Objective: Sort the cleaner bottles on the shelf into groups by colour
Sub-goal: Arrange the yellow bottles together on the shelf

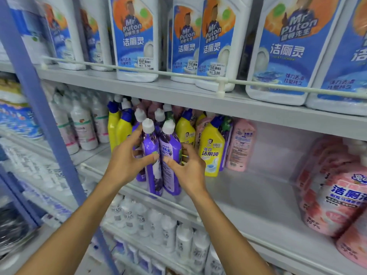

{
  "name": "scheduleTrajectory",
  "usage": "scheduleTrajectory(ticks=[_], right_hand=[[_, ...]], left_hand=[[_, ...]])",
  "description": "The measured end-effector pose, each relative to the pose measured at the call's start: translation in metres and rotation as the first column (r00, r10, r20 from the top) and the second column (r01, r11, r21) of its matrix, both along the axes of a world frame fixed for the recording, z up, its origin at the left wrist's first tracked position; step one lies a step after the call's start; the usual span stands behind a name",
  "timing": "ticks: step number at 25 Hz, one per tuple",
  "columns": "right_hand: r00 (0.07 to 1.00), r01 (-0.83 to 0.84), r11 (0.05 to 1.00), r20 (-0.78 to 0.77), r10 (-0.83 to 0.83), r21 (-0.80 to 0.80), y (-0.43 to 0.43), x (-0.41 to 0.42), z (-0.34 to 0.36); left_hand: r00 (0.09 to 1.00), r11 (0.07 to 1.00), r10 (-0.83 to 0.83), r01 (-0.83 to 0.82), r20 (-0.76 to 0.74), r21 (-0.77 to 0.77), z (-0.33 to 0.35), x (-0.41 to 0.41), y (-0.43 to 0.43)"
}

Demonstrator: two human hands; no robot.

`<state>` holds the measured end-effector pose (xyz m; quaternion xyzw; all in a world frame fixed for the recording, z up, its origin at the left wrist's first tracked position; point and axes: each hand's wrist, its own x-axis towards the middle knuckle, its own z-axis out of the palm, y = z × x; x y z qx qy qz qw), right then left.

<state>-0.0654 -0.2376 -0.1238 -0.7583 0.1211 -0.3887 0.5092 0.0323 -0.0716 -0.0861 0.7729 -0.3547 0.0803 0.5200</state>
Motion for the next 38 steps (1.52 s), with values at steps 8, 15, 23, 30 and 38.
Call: scheduleTrajectory(ticks=[8,15,23,30,38], right_hand=[[0.99,-0.121,0.987,-0.059,0.128,0.101,-0.016,0.01,0.004],[0.985,-0.149,0.981,-0.068,0.158,0.121,-0.018,0.009,0.003],[0.985,-0.142,0.981,-0.084,0.153,0.13,-0.018,0.01,0.005],[0.977,-0.179,0.98,-0.101,0.188,0.086,-0.029,-0.007,0.015],[0.994,-0.041,0.998,-0.099,0.046,0.049,-0.093,-0.081,0.018]], left_hand=[[0.991,0.995,0.088,-0.084,0.103,-0.045,-0.009,-0.001,-0.016],[0.992,0.988,0.12,-0.123,-0.038,-0.094,-0.023,-0.016,-0.013],[0.969,0.957,0.202,-0.225,-0.14,-0.183,-0.035,-0.036,-0.02],[0.952,0.934,0.266,-0.293,-0.151,-0.204,-0.018,-0.062,-0.021],[0.99,0.986,0.06,-0.039,0.126,-0.163,0.01,-0.109,-0.07]])
